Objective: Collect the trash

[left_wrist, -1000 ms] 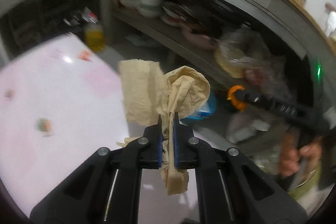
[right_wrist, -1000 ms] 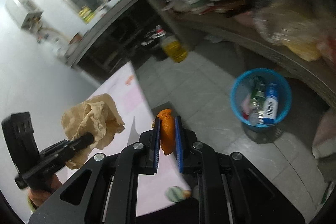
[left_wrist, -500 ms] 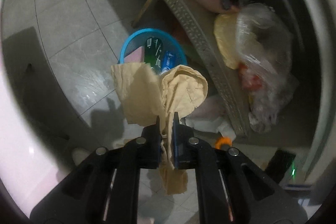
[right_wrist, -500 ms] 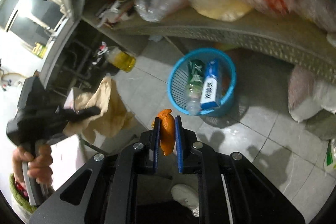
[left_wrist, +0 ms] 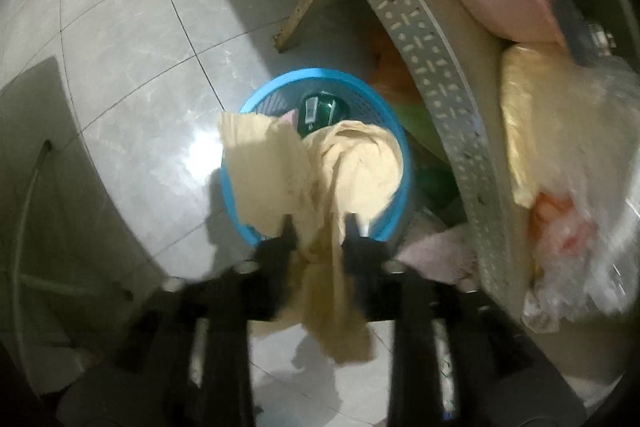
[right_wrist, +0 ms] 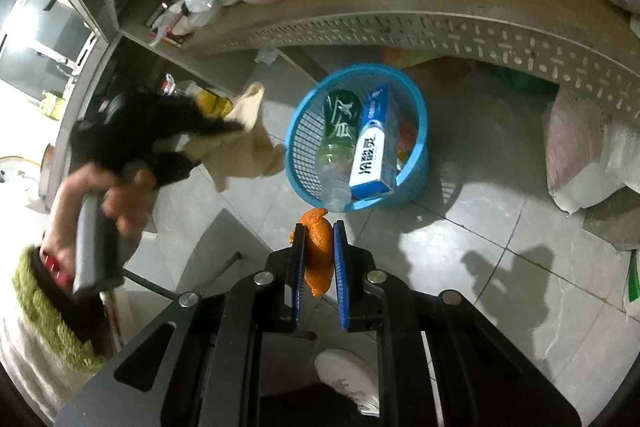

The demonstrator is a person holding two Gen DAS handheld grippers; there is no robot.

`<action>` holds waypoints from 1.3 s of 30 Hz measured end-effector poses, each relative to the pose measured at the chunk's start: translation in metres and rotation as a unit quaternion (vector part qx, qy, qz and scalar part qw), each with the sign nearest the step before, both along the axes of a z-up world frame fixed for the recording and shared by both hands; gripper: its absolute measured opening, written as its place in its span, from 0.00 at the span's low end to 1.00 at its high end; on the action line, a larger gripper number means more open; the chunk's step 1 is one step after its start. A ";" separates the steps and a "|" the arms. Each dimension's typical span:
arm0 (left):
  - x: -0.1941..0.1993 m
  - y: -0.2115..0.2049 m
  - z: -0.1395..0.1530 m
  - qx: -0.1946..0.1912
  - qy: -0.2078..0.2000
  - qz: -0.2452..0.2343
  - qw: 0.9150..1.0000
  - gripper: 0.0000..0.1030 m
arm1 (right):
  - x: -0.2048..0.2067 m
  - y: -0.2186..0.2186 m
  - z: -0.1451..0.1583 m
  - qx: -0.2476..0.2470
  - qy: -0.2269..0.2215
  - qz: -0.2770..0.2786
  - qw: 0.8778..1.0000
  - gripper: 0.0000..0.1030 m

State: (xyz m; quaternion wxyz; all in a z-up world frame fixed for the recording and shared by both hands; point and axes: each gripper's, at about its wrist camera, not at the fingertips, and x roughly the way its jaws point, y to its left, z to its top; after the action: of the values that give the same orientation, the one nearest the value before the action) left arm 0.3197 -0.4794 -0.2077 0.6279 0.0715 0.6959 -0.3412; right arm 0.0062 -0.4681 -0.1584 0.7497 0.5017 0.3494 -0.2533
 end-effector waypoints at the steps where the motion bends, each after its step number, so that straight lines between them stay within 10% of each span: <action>1: 0.003 -0.005 -0.005 0.005 -0.007 0.006 1.000 0.44 | 0.000 0.000 -0.003 0.000 0.004 0.000 1.000 0.13; 11: 0.002 -0.006 0.003 -0.015 -0.009 -0.003 1.000 0.47 | 0.004 0.003 -0.012 0.001 0.013 0.004 1.000 0.13; 18: -0.002 0.041 0.084 -0.083 -0.037 -0.036 0.995 0.47 | 0.058 -0.003 0.008 -0.028 -0.025 0.053 0.998 0.13; 26: -0.019 0.183 0.200 -0.122 -0.173 -0.046 0.976 0.60 | 0.173 -0.030 -0.007 -0.065 -0.017 0.097 0.993 0.17; 30: -0.042 0.260 0.232 -0.122 -0.250 -0.043 0.960 0.68 | 0.213 -0.050 -0.045 -0.060 0.052 0.104 0.991 0.42; 39: -0.091 0.388 0.246 -0.132 -0.288 0.035 0.948 0.77 | 0.161 -0.009 -0.013 -0.130 0.072 0.106 0.983 0.42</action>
State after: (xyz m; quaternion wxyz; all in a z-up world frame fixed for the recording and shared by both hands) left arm 0.2289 -0.0918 0.0384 0.8171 0.0591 0.4359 -0.3727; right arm 0.1667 -0.4776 -0.1715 0.8039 0.3405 0.4182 -0.2509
